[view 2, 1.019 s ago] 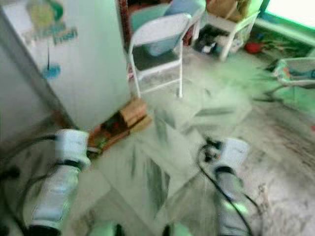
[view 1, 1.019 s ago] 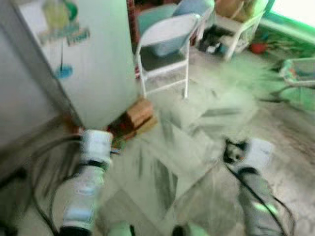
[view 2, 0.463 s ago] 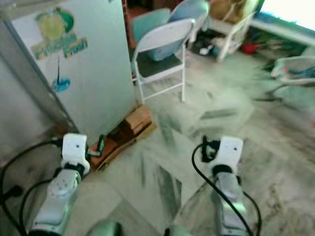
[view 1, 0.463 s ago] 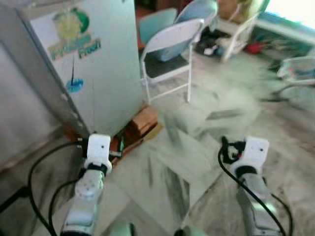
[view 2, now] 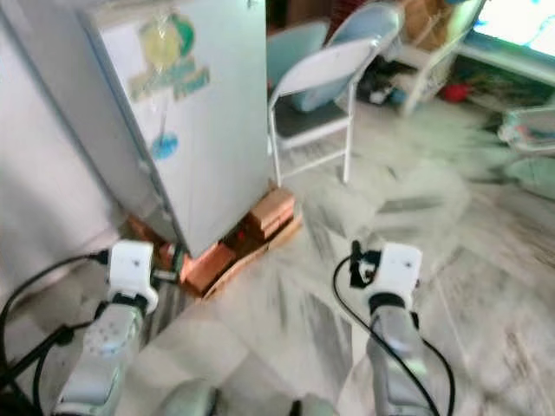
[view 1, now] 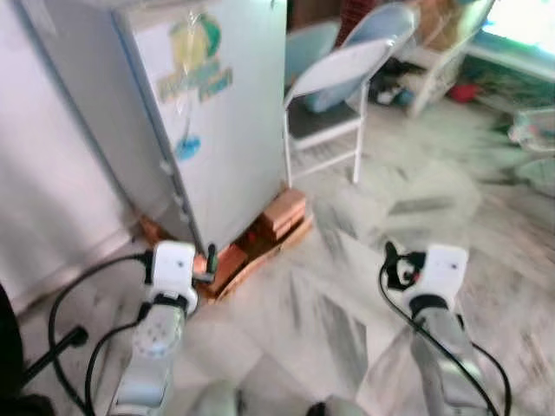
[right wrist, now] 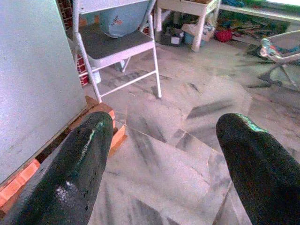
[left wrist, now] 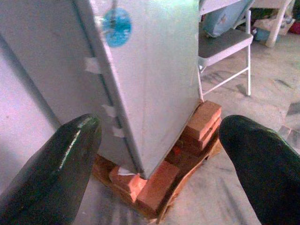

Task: Restocking fridge

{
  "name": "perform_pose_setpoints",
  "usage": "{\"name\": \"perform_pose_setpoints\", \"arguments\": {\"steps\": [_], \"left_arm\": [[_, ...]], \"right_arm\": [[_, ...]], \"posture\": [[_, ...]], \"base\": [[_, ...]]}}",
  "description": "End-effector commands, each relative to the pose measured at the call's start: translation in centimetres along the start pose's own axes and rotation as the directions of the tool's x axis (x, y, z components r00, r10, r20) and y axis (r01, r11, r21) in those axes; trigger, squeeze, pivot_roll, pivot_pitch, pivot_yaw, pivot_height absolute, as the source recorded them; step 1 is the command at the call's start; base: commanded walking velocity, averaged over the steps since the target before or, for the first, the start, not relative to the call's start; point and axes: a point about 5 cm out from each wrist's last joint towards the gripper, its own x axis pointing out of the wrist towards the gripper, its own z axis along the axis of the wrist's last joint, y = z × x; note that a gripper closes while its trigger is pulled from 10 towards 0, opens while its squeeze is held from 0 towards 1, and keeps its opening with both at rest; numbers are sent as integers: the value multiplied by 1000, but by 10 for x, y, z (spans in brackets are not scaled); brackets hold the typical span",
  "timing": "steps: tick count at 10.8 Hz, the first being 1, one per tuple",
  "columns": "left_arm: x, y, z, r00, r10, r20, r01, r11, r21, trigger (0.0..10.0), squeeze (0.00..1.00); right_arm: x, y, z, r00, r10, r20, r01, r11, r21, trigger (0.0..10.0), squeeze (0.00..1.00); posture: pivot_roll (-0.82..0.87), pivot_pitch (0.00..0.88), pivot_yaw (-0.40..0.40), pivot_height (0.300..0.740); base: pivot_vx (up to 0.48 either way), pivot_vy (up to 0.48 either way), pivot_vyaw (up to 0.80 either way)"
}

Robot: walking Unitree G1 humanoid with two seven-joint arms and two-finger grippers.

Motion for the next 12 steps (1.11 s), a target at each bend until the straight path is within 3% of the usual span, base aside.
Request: {"name": "perform_pose_setpoints", "arguments": {"steps": [1, 3, 5, 7, 12], "left_arm": [[-1, 6, -1, 1000, 4, -2, -4, 1000, 26, 10000, 0], [-2, 4, 2, 999, -28, 18, 27, 999, 46, 10000, 0], [-3, 2, 1, 999, -43, 18, 42, 998, 44, 10000, 0], [-3, 0, 1, 999, -44, 13, 44, 999, 26, 10000, 0], [-4, 1, 0, 1000, -13, 15, 12, 1000, 22, 10000, 0]], "right_arm": [[0, 8, 5, 999, 29, 22, -29, 999, 20, 10000, 0], [1, 5, 10, 998, 25, 57, -26, 999, 23, 10000, 0], [1, 3, 11, 998, 19, 56, -22, 999, 40, 10000, 0], [2, 3, 12, 998, 22, 58, -25, 999, 36, 10000, 0], [1, 0, 11, 998, 9, 60, -9, 1000, 12, 10000, 0]], "posture": [[127, 89, -24, 740], [125, 92, -26, 740], [123, 94, -27, 740], [124, 96, -29, 740], [123, 99, -31, 740]], "base": [[0, 442, 0], [165, 384, 0], [431, 0, 0], [439, 0, -688], [281, 347, 0]]}}
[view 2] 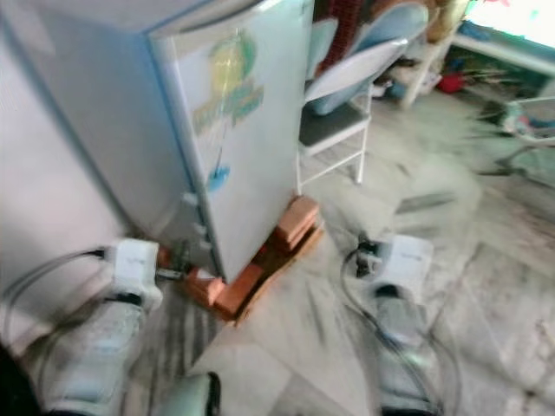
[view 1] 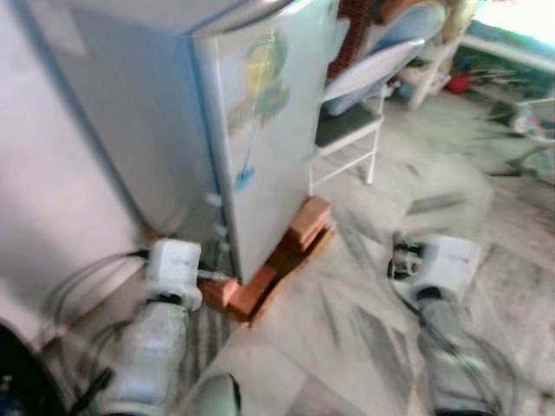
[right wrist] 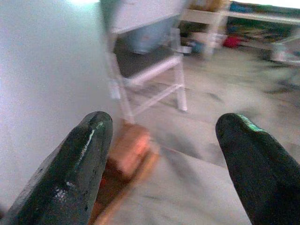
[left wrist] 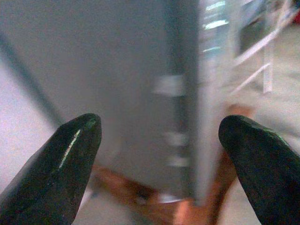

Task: Restocking fridge

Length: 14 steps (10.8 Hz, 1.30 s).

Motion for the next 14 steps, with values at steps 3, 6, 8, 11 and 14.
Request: {"name": "perform_pose_setpoints", "arguments": {"steps": [3, 6, 8, 11, 14], "left_arm": [[-3, -7, 5, 999, -9, 33, 9, 1000, -2, 10000, 0], [-5, -7, 7, 999, -4, 37, 4, 1000, -7, 10000, 0], [-5, -10, 8, 999, -22, 40, 23, 1000, -20, 10000, 0], [2, -11, 11, 998, -39, 53, 40, 999, -21, 10000, 0], [25, -8, 18, 998, -32, 58, 33, 999, -25, 10000, 0]], "right_arm": [[-5, -13, 0, 999, -33, -2, 33, 999, -22, 10000, 0], [-5, -13, -1, 999, -39, -6, 39, 999, -28, 10000, 0], [-6, -13, -2, 999, -43, -9, 43, 999, -29, 10000, 0], [-6, -13, -1, 999, -47, -14, 46, 998, -33, 10000, 0], [-4, -11, 6, 1000, -21, 9, 22, 998, -59, 10000, 0]], "posture": [[122, 107, -35, 740], [123, 112, -34, 740], [122, 112, -31, 740], [119, 122, -33, 740], [104, 127, -40, 740]], "base": [[0, 0, -533], [0, 0, 0], [0, 0, 0], [0, 0, -663], [0, 0, 0]]}}
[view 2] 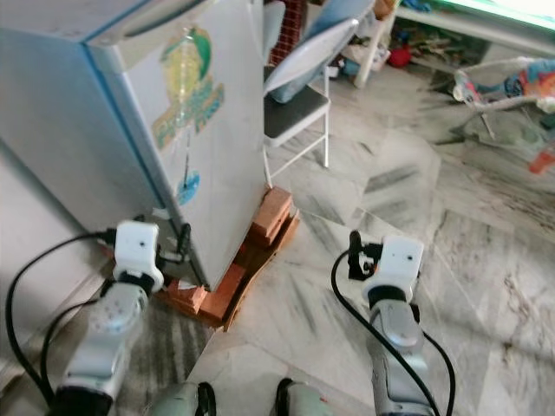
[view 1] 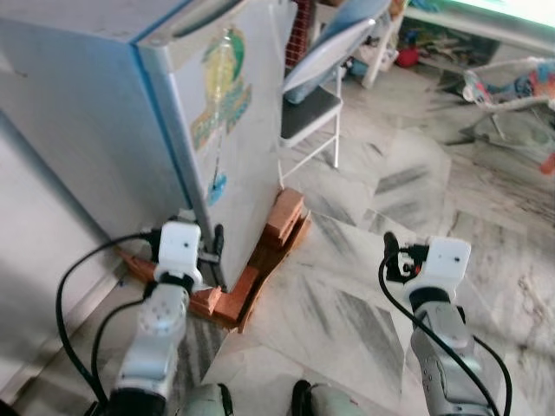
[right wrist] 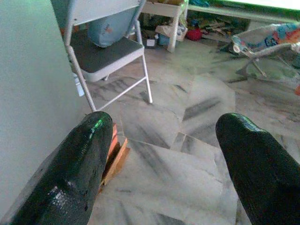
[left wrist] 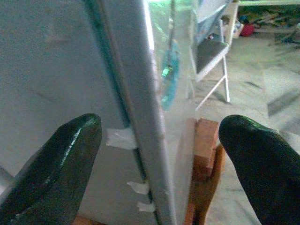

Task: Restocking fridge

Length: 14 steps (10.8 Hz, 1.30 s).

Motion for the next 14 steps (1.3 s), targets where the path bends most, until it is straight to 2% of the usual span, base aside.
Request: {"name": "perform_pose_setpoints", "arguments": {"steps": [1, 2, 3, 4, 6, 9, 10, 12, 13, 14], "left_arm": [[3, 0, -2, 1000, -11, -15, 11, 1000, -6, 10000, 0], [13, 5, 0, 1000, 2, -11, -2, 1000, -3, 10000, 0], [18, 1, 0, 997, -66, -24, 65, 997, -46, 10000, 0], [21, 0, 0, 997, -70, -23, 70, 997, -39, 10000, 0], [35, 12, 3, 1000, 24, -17, -25, 1000, -18, 10000, 0], [34, 21, -2, 998, 58, -22, -58, 998, -2, 10000, 0], [33, 26, -3, 994, 108, -18, -108, 994, 10, 10000, 0], [38, 23, 1, 997, 76, -3, -76, 997, -33, 10000, 0], [46, 15, 6, 999, 37, 6, -37, 999, -30, 10000, 0], [53, 9, 11, 1000, 12, 13, -12, 1000, -8, 10000, 0]], "right_arm": [[-2, -1, 1, 1000, 0, -6, 0, 1000, -12, 10000, 0], [-9, 0, -3, 1000, 8, -28, -9, 1000, -24, 10000, 0], [-15, 0, -7, 998, 17, -54, -18, 1000, -19, 10000, 0], [-18, -1, -7, 998, 14, -61, -16, 1000, -21, 10000, 0], [-23, -8, -5, 998, 15, -62, -18, 998, -54, 10000, 0], [-31, -11, -9, 996, 17, -93, -24, 997, -73, 10000, 0], [-32, -9, -10, 995, 23, -100, -30, 997, -73, 10000, 0], [-32, -8, -10, 993, 35, -110, -44, 996, -80, 10000, 0], [-31, -14, -10, 994, -2, -108, -15, 988, -153, 10000, 0], [-29, -19, -12, 992, -36, -117, 21, 992, -127, 10000, 0]], "posture": [[100, 138, -42, 740], [92, 150, -44, 740], [78, 162, -48, 740], [63, 167, -53, 740], [42, 175, -63, 740], [37, 187, -64, 740], [37, 190, -66, 740], [38, 190, -71, 740], [40, 187, -75, 740], [37, 184, -74, 740]], "base": [[0, 0, 0], [0, 0, 0], [0, 0, -425], [0, 0, -800], [0, 0, -400], [0, 0, 0], [0, 0, 0], [0, 0, 0], [0, 0, 0], [0, 0, 0]]}}
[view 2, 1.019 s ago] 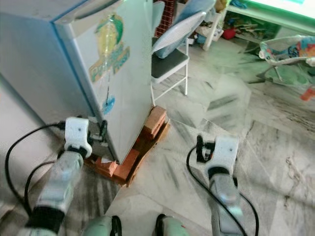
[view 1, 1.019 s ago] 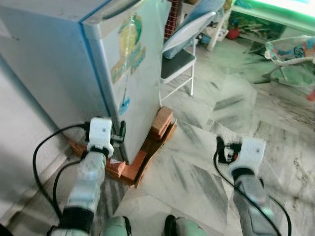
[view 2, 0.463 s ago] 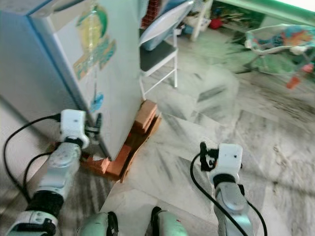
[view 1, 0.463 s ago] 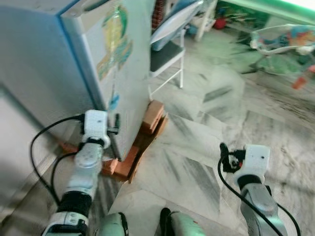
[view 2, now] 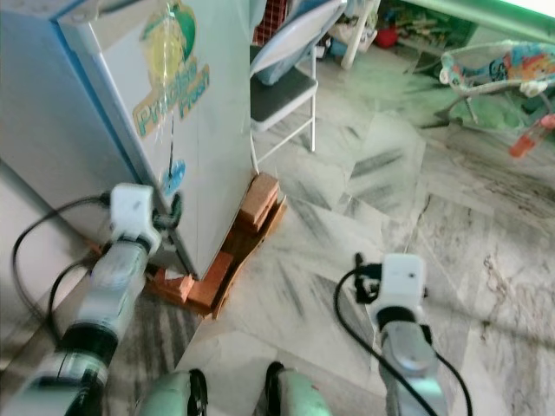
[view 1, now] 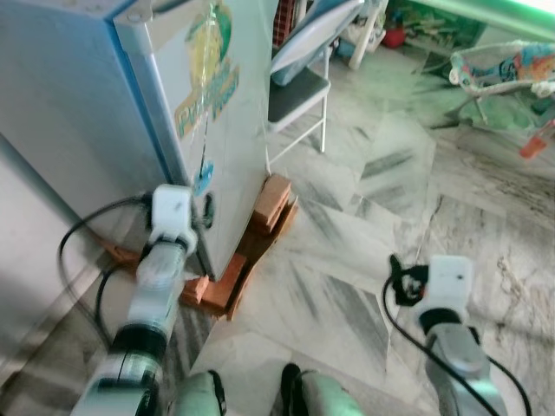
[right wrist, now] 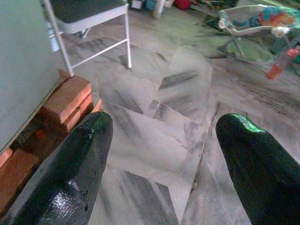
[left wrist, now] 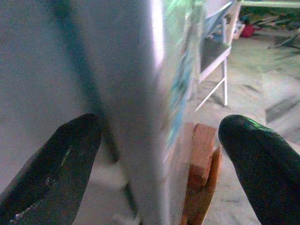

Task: Restocking fridge

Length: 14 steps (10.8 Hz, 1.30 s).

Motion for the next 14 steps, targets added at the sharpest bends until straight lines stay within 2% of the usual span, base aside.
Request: {"name": "perform_pose_setpoints", "arguments": {"steps": [1, 4, 6, 7, 8, 9, 10, 11, 12, 13, 14], "left_arm": [[3, -7, 0, 999, -33, -3, 33, 999, 0, 10000, 0], [20, -9, 19, 999, -25, 38, 24, 1000, 10, 10000, 0], [26, -36, 36, 980, -181, 78, 168, 974, 150, 10000, 0], [23, -78, 61, 924, -346, 160, 328, 936, 128, 10000, 0], [8, -125, 79, 829, -512, 223, 500, 859, 110, 10000, 0], [-23, -174, 92, 674, -687, 271, 693, 715, 91, 10000, 0], [-52, -206, 101, 527, -792, 308, 812, 576, 93, 10000, 0], [-61, -218, 94, 496, -819, 289, 837, 540, 93, 10000, 0], [-41, -198, 88, 606, -749, 268, 760, 645, 84, 10000, 0], [-29, -181, 87, 678, -685, 265, 697, 714, 63, 10000, 0], [-15, -144, 81, 766, -599, 233, 608, 793, 42, 10000, 0]], "right_arm": [[-1, -5, -3, 1000, -22, -20, 22, 1000, 7, 10000, 0], [-1, -5, -3, 999, -30, -20, 30, 1000, 0, 10000, 0], [-7, -12, -10, 998, -2, -70, 0, 1000, -20, 10000, 0], [-24, -30, -32, 984, -16, -176, -2, 995, -98, 10000, 0], [-43, -44, -53, 958, -36, -286, 0, 992, -127, 10000, 0], [-52, -49, -62, 942, -24, -336, -25, 990, -141, 10000, 0], [-56, -50, -65, 940, -11, -340, -40, 989, -144, 10000, 0], [-54, -49, -63, 943, -1, -332, -48, 989, -139, 10000, 0], [-52, -46, -61, 947, 6, -322, -52, 990, -135, 10000, 0], [-50, -45, -60, 949, 8, -315, -52, 990, -130, 10000, 0], [-48, -42, -61, 951, 20, -308, -62, 990, -126, 10000, 0]], "posture": [[30, 181, -70, 740], [24, 178, -68, 740], [32, 176, -66, 740], [39, 174, -70, 740], [38, 175, -70, 740], [37, 174, -71, 740], [37, 173, -67, 740], [33, 169, -63, 740], [31, 167, -60, 740], [31, 167, -60, 740], [50, 160, -57, 740]], "base": [[0, 0, 0], [0, 0, 0], [0, 0, 0], [0, 0, 0], [0, 0, 0], [0, 0, 0], [0, 0, 0], [0, 0, 0], [0, 0, 0], [0, 0, 0], [0, 0, 0]]}}
